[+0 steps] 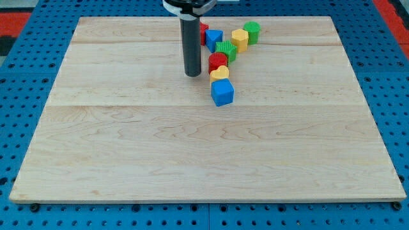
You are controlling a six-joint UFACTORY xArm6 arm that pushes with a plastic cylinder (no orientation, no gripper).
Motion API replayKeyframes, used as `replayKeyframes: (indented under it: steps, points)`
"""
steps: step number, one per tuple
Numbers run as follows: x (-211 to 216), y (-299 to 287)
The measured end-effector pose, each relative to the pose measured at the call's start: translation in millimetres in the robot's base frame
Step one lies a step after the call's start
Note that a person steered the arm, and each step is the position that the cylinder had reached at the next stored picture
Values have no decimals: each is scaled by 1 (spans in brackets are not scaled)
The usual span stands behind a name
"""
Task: Move yellow heart a bit right
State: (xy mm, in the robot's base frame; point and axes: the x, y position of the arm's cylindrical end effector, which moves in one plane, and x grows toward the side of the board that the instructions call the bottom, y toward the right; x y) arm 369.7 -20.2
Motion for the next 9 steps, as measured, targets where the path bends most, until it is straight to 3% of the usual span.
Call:
replayKeyframes:
  steps: [1, 9]
  points:
    - [17, 7]
    - [18, 16]
